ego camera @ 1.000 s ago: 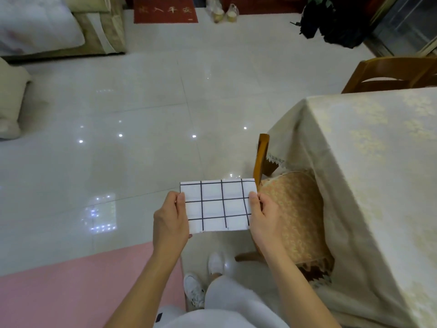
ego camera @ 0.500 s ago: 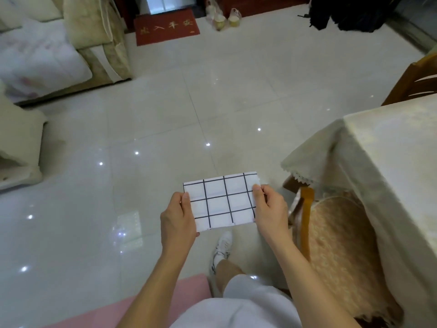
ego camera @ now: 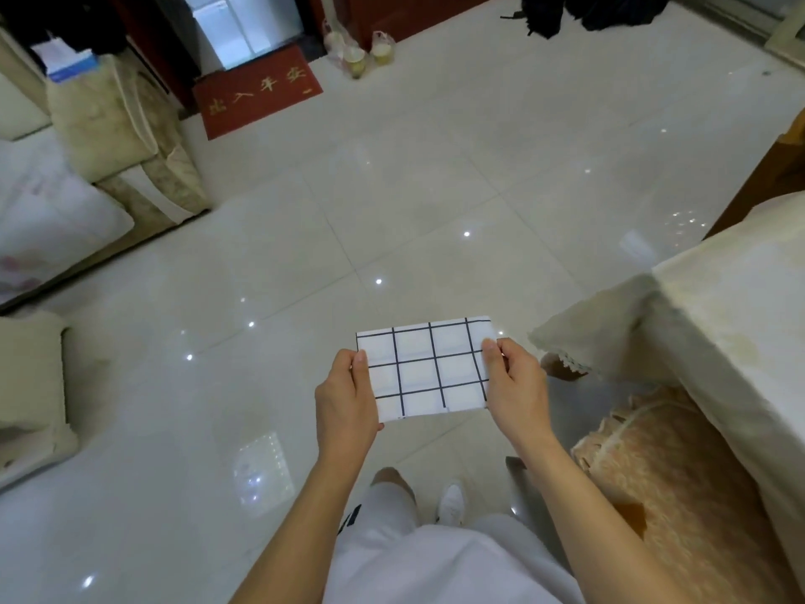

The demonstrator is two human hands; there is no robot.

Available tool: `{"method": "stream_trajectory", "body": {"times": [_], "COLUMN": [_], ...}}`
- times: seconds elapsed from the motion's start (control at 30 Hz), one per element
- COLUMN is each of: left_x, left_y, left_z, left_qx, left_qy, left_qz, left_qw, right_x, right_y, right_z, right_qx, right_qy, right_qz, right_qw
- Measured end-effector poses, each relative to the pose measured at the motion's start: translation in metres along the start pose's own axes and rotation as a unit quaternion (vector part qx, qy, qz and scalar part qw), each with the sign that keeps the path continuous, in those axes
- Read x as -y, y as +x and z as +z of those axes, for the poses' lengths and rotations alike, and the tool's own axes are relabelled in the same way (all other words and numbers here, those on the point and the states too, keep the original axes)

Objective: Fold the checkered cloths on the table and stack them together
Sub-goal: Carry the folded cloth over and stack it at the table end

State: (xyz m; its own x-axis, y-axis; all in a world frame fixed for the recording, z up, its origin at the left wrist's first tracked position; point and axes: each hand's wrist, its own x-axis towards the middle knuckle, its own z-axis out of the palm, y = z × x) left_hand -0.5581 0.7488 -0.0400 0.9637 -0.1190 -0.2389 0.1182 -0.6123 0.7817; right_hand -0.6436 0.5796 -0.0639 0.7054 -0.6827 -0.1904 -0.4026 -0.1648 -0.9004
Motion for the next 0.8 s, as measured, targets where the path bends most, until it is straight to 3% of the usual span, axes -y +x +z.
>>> {"method": "stream_trajectory", "body": {"times": [0.33,0.6,0.8], "left_x": [-0.046,-0.125,-0.174], "left_y": [0.153,0.312,0.381], "left_z": [0.039,0.051,0.085], "left_qx": [0.067,0.136,0.195], "left_qy": [-0.001,-0.003,-0.009], "left_qz": [0.044,0.085,0.115], "left_qw": [0.997,0.987,0.974], "right_x": [0.022,0.09,0.11], "right_y": [0.129,0.261,0.323], "right_z": [0.028,0.057,0.048], "right_qx": [-0.068,-0.14,-0.207], "right_qy": [-0.004,-0.016,0.0], "right_qz": [0.044,0.069,0.097], "right_qw": [0.997,0.988,0.974]}}
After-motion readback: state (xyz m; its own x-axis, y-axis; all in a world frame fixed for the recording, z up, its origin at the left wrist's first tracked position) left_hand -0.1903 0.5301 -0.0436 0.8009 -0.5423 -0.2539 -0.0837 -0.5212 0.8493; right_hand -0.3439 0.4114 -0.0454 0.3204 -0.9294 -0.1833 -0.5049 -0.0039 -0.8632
